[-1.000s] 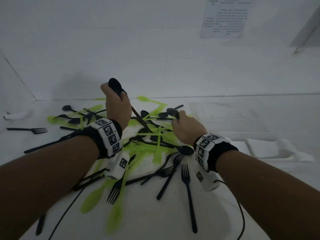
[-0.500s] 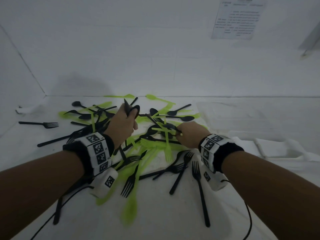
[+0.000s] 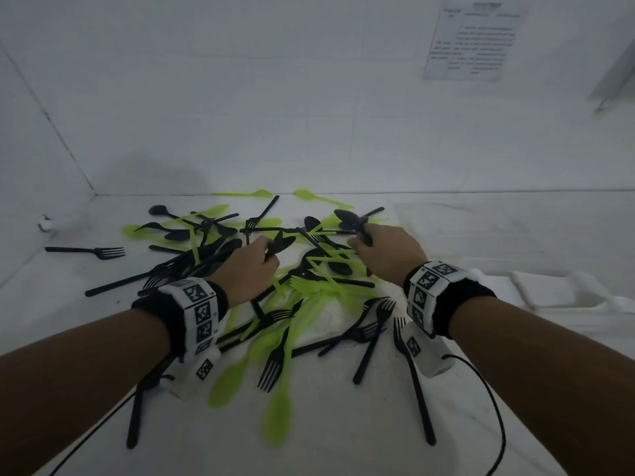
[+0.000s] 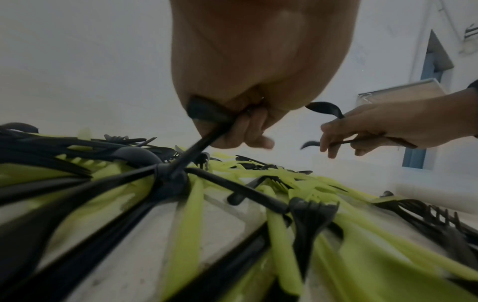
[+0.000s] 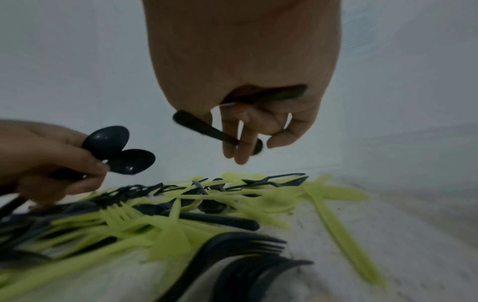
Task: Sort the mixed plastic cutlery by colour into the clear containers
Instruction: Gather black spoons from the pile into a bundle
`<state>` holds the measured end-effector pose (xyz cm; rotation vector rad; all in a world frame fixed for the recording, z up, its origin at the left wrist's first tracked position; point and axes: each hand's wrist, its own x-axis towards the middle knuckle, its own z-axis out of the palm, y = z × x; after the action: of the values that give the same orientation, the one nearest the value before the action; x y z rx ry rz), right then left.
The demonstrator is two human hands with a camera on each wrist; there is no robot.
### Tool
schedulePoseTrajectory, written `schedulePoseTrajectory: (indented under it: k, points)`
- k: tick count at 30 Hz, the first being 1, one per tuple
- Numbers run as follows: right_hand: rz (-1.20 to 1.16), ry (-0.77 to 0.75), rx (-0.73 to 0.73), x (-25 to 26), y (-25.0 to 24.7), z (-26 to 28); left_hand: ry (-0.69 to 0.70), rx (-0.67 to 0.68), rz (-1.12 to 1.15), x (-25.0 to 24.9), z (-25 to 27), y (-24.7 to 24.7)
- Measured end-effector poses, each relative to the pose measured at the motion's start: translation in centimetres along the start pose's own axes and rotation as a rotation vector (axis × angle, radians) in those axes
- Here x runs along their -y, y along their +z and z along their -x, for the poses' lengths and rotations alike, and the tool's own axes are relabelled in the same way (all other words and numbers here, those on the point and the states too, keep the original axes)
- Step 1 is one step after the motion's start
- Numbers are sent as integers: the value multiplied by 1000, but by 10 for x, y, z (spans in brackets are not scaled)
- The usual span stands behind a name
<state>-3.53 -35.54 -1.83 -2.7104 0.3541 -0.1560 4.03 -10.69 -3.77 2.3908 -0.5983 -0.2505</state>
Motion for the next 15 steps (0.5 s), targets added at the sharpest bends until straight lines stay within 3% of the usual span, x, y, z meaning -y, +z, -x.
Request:
schedulePoseTrajectory:
  k: [3, 8, 15]
  points:
    - [-63, -81, 14, 4, 11, 1, 56, -24, -132, 1, -1, 0]
    - [-177, -28, 115, 26, 32, 2, 40, -5, -220, 9, -14, 2]
    - [124, -67, 207, 40, 50, -4, 10, 39, -255, 20, -15, -4]
